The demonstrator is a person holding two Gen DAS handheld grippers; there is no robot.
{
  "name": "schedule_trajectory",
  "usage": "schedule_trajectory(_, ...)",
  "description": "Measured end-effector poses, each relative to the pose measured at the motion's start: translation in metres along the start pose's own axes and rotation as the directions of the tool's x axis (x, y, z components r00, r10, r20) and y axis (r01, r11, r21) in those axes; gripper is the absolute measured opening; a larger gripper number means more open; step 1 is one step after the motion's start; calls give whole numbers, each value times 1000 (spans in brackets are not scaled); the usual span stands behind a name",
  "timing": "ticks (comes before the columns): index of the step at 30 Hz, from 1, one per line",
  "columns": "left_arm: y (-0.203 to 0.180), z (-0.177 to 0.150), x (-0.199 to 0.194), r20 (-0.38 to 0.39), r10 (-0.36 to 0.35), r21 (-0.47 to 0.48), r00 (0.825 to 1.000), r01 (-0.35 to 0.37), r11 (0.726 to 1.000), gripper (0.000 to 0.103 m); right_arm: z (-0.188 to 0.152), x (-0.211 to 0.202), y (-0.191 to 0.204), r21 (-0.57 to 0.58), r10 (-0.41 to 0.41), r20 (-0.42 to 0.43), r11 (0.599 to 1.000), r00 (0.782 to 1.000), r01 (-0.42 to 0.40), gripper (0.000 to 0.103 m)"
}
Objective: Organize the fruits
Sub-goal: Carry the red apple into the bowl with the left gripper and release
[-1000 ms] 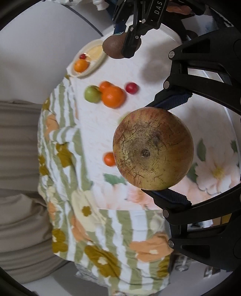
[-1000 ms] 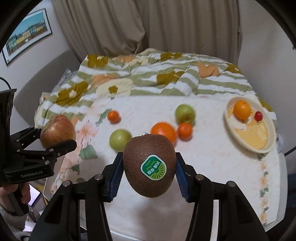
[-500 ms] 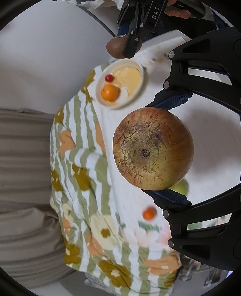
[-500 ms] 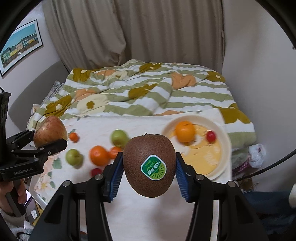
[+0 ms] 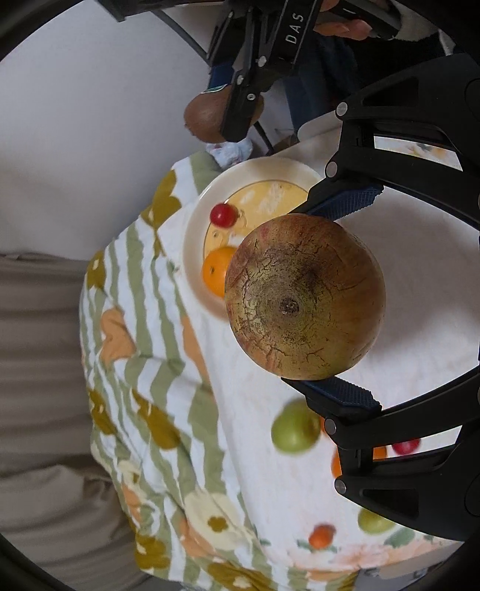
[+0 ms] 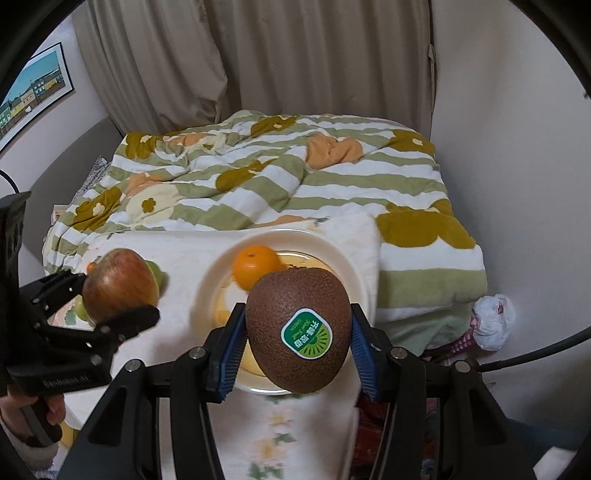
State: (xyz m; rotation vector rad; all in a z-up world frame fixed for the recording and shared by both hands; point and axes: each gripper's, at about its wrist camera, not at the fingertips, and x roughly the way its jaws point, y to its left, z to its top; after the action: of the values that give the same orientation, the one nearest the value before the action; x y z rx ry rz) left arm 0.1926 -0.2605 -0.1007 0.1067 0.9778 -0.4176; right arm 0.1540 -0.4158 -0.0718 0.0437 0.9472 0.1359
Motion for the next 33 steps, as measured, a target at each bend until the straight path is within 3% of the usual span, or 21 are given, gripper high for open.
schedule_trajectory(8, -32, 1, 59, -87, -17, 54, 996, 22, 998, 82, -7, 23, -32, 36, 1, -27, 999, 1000, 0, 49)
schedule_trajectory(18, -50, 0, 98, -145, -2, 132, 989, 22, 991, 82, -13, 36, -46, 86, 9, -29, 996, 1000, -7, 49)
schedule_trajectory(21, -52, -1, 101, -153, 23, 154, 988, 1, 988, 85, -13, 37, -49, 98, 12, -28, 995, 1000, -9, 49)
schedule_trajectory(23, -53, 2, 94, -120, 31, 169, 992, -10, 986, 103, -14, 37, -52, 107, 13, -27, 994, 1000, -10, 49)
schedule_trajectory(33, -37, 10, 67, -106, 59, 128, 993, -46, 991, 103, -9, 32, -52, 100, 22, -27, 995, 999, -20, 49)
